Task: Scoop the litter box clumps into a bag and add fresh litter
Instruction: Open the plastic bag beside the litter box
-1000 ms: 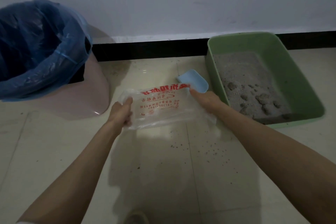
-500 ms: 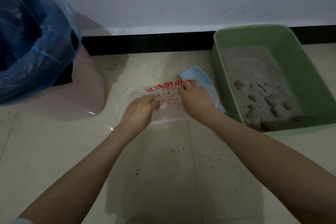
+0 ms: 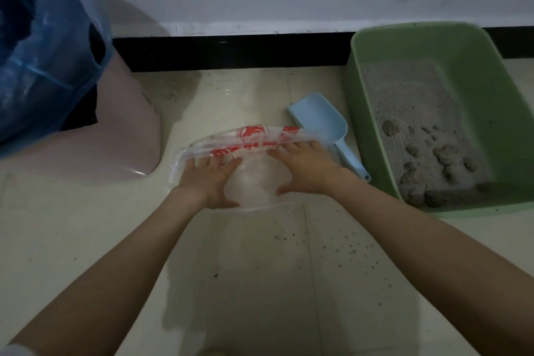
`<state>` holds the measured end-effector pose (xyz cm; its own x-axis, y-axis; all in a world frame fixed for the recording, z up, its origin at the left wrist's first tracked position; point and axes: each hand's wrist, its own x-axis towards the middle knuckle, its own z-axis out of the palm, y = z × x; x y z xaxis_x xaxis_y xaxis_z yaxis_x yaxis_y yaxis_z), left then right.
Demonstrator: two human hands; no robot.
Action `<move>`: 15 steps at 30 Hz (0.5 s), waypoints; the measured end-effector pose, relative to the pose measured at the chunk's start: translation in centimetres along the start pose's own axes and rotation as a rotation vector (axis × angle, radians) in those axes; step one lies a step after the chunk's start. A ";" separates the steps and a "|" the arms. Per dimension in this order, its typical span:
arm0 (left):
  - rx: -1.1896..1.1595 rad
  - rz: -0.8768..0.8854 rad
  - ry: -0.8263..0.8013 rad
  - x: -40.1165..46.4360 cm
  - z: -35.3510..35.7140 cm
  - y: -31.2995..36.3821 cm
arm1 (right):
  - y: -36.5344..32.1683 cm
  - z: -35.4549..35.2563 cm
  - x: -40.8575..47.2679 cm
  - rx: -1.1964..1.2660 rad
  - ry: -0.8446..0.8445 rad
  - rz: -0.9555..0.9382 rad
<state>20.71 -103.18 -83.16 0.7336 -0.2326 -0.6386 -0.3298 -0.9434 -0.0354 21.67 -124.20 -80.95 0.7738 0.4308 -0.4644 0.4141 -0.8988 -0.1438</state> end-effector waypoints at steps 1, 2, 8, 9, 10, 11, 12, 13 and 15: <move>-0.031 0.012 0.009 -0.1 -0.2 0.0 | -0.2 -0.4 -0.3 0.082 0.108 -0.027; -0.080 0.028 0.051 -0.2 -0.3 0.0 | -0.3 -0.9 -0.6 0.168 0.247 -0.047; -0.420 0.238 0.780 -2.5 -0.4 1.3 | 2.4 -1.5 -1.9 0.416 0.726 0.351; -0.398 0.275 0.913 -2.8 -0.4 1.6 | 3.0 -1.2 -2.0 0.423 0.690 0.428; -0.356 0.299 1.011 -3.0 -0.5 1.9 | 3.6 -0.6 -2.1 0.427 0.635 0.480; -0.303 0.302 1.070 -2.9 -0.6 2.0 | 4.0 0.0 -2.2 0.434 0.573 0.511; -0.244 0.274 1.081 -2.7 -0.8 2.1 | 4.2 0.6 -2.2 0.461 0.516 0.535; -0.185 0.222 1.045 -2.4 -1.1 2.0 | 4.4 1.2 -2.1 0.514 0.470 0.562; -0.090 0.116 0.882 -1.2 -1.6 1.3 | 4.8 2.1 -1.8 0.658 0.398 0.640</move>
<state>20.36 -104.49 -81.17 0.9007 -0.3904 0.1903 -0.4101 -0.9088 0.0765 21.28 -129.42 -82.64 0.9122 -0.2628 -0.3143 -0.3915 -0.7853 -0.4796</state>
